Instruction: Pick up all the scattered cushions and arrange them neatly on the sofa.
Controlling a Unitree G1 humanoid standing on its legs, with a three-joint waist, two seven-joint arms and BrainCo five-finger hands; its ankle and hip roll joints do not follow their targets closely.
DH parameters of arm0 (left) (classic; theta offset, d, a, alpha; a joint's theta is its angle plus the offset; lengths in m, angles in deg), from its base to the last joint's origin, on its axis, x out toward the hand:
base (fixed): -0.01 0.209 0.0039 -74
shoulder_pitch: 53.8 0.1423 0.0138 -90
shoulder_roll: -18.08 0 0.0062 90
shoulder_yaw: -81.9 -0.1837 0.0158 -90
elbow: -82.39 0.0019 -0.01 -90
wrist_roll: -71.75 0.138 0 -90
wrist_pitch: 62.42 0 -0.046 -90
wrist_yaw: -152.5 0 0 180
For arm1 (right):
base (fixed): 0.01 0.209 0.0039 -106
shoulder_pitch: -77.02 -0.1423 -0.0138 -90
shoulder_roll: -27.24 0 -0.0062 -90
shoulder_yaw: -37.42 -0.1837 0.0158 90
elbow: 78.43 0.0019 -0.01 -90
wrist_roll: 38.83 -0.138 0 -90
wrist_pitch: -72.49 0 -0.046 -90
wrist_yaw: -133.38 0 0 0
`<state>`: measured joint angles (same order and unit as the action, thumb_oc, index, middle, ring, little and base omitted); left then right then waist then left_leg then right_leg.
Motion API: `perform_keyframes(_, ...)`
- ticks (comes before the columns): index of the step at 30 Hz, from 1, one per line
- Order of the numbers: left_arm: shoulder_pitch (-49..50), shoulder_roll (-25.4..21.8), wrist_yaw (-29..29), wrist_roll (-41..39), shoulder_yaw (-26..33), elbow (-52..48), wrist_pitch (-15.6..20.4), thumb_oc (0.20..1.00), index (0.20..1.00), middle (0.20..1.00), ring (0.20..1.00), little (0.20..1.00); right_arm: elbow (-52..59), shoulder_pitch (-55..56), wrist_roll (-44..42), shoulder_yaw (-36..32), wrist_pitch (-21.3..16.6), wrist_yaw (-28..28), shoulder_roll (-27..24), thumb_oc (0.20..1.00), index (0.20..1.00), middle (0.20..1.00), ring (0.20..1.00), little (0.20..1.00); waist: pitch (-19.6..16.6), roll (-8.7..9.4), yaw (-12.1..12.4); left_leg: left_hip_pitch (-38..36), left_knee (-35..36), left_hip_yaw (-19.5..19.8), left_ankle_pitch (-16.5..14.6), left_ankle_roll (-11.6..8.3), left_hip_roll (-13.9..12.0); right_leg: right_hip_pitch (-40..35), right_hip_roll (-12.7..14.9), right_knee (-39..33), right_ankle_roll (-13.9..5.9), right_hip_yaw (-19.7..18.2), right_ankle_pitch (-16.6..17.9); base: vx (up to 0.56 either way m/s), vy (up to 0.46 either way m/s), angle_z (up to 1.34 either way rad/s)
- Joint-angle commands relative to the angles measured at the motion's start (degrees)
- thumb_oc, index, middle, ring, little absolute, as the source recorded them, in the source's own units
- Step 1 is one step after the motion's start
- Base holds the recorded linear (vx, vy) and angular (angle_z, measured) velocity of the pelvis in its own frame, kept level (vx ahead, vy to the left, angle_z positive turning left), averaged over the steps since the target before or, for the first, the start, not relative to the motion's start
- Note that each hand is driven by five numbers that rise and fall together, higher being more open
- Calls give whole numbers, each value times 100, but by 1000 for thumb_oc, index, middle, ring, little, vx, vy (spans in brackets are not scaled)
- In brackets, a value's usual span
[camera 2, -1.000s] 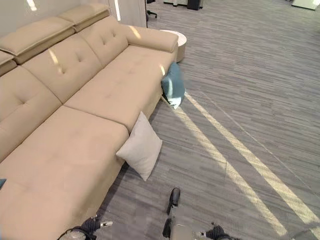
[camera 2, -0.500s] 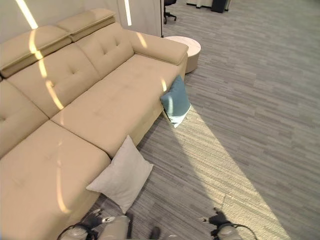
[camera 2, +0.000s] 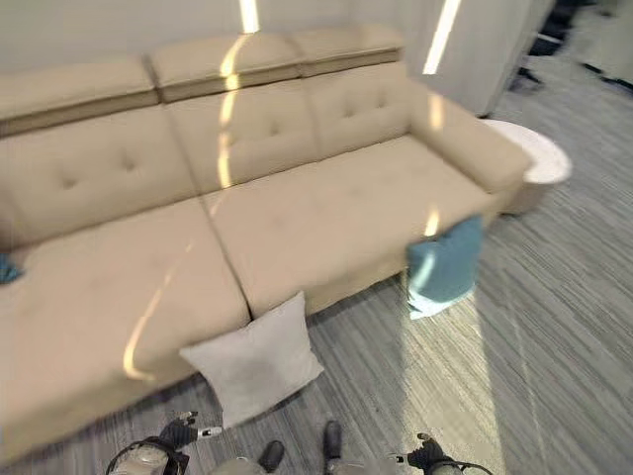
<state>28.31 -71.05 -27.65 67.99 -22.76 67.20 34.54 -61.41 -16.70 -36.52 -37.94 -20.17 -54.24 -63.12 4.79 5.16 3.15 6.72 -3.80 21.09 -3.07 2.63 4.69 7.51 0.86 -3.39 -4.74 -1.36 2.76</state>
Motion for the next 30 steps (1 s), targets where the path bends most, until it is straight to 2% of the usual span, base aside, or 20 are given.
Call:
perform_keyframes(1, 210, 12, 10, 101, 144, -13, 130, 1000, 1000, 1000, 1000, 1000, 168, 121, -89, -48, -86, -85, -250, 1000, 1000, 1000, 1000, 1000, -285, -98, -112, -606, 392, -665, 161, -468, 93, 225, 309, 112, -485, 474, 347, 169, -143, 148)
perform_keyframes(3, 260, 25, 24, 68, 217, 11, 128, 1000, 1000, 1000, 1000, 1000, 144, 102, -57, 24, -95, -67, -242, 1000, 1000, 1000, 1000, 1000, -289, -56, -39, -500, 325, -669, 154, -519, 41, 73, 339, -12, -500, 605, 333, 83, -142, 89)
perform_keyframes(6, 275, 66, 0, -28, 302, 3, 127, 1000, 1000, 1000, 1000, 1000, 161, 26, -38, 147, -148, -69, -258, 1000, 1000, 1000, 1000, 1000, -241, 0, 83, -10, 214, -774, 258, -567, -68, -149, 278, -106, -403, 672, 26, -32, -54, 80)
perform_keyframes(8, 247, 92, 7, -51, 274, -32, 130, 1000, 1000, 1000, 1000, 1000, 150, 14, -49, 156, -157, -69, -284, 1000, 1000, 1000, 1000, 1000, -201, 9, 59, 247, 86, -1116, 295, -531, -116, -233, 291, -105, -362, 758, -96, -71, 22, 103)
perform_keyframes(10, 242, 96, 23, -48, 273, -51, 119, 1000, 1000, 1000, 1000, 1000, 136, 43, -55, 132, -157, -58, -280, 1000, 1000, 1000, 1000, 1000, -183, -1, 7, 285, 96, -1673, 303, -492, -308, -325, 355, -95, -324, 1140, -163, 20, 50, 170)
perform_keyframes(11, 257, 84, 37, -34, 269, -56, 117, 1000, 1000, 1000, 1000, 1000, 113, 46, -83, 92, -164, -49, -255, 1000, 1000, 1000, 1000, 1000, -186, -15, -39, 284, 153, -2079, 364, -498, -439, -408, 439, -87, -331, 1476, -176, 124, 94, 170)
perform_keyframes(12, 274, 70, 44, -16, 276, -40, 112, 1000, 1000, 1000, 1000, 1000, 91, 40, -97, 84, -162, -34, -233, 1000, 1000, 1000, 1000, 1000, -198, -12, -36, 270, 202, -2168, 372, -502, -457, -458, 475, -111, -351, 1581, -147, 157, 118, 134)
perform_keyframes(16, 379, 3, 75, 34, 352, 12, 90, 1000, 1000, 1000, 1000, 1000, 69, 13, -42, 106, -150, 15, -133, 1000, 1000, 1000, 1000, 1000, -268, 46, 10, 176, 238, -2183, 289, -471, -389, -608, 615, -122, -424, 1702, -94, 159, 139, 77)
perform_keyframes(18, 438, -69, 113, 55, 403, 20, 73, 1000, 1000, 1000, 1000, 1000, 160, -24, -21, 113, -144, 44, -100, 1000, 1000, 1000, 1000, 1000, -260, 25, 89, 189, 26, -2138, 110, -356, -275, -599, 796, 208, -437, 1657, -158, 167, 250, -24)
perform_keyframes(20, 437, -95, 115, 64, 405, 17, 70, 1000, 1000, 1000, 1000, 1000, 204, -38, -19, 123, -144, 58, -100, 1000, 1000, 1000, 1000, 1000, -247, 8, 99, 174, 1, -2121, 72, -315, -241, -543, 846, 444, -418, 1613, -180, 113, 167, -11)
perform_keyframes(21, 406, -180, 93, 66, 399, -18, 71, 1000, 1000, 1000, 1000, 1000, 314, -93, -27, 162, -152, 81, -86, 1000, 1000, 1000, 1000, 1000, -223, -83, 30, 26, 38, -1973, 15, -248, -194, -251, 808, 1013, -358, 1404, -174, 198, 194, -3)
perform_keyframes(23, 398, -206, 93, 28, 384, -48, 98, 1000, 1000, 1000, 1000, 1000, 329, -120, -4, 241, -157, 67, -94, 1000, 1000, 1000, 1000, 1000, -181, -112, 21, -171, 134, -1928, -18, -238, -184, -40, 678, 988, -306, 1356, -142, 192, 91, -4)
perform_keyframes(24, 391, -210, 89, 9, 396, -58, 105, 1000, 1000, 1000, 1000, 1000, 347, -140, 6, 260, -157, 62, -104, 1000, 1000, 1000, 1000, 1000, -151, -116, 33, -272, 165, -1921, -51, -244, -183, 11, 649, 869, -311, 1428, -80, 224, -37, -5)
perform_keyframes(25, 378, -221, 73, -19, 443, -38, 111, 1000, 1000, 1000, 1000, 1000, 394, -208, 47, 301, -149, 57, -86, 1000, 1000, 1000, 1000, 1000, -114, -85, 48, -476, 212, -1896, -154, -267, -173, 222, 661, 590, -351, 1748, 129, 244, -66, -5)
perform_keyframes(27, 371, -206, 72, -38, 468, -19, 121, 1000, 1000, 1000, 1000, 1000, 416, -233, 78, 327, -143, 57, -95, 1000, 1000, 1000, 1000, 1000, -90, -105, 10, -601, 224, -1833, -207, -293, -195, 253, 635, 453, -380, 1803, 162, 213, -71, -26)
perform_keyframes(28, 370, -189, 76, -74, 481, -1, 148, 1000, 1000, 1000, 1000, 1000, 456, -237, 79, 341, -160, 65, -102, 1000, 1000, 1000, 1000, 1000, -71, -103, -51, -763, 176, -1655, -313, -326, -190, 266, 532, 382, -430, 1497, 151, 200, -108, -15)
perform_keyframes(30, 385, -188, 81, -73, 493, 0, 163, 1000, 1000, 1000, 1000, 1000, 453, -246, 93, 362, -175, 76, -96, 1000, 1000, 1000, 1000, 1000, -91, -61, -47, -788, 162, -1619, -338, -352, -184, 234, 526, 334, -443, 1397, 202, 188, -126, 61)
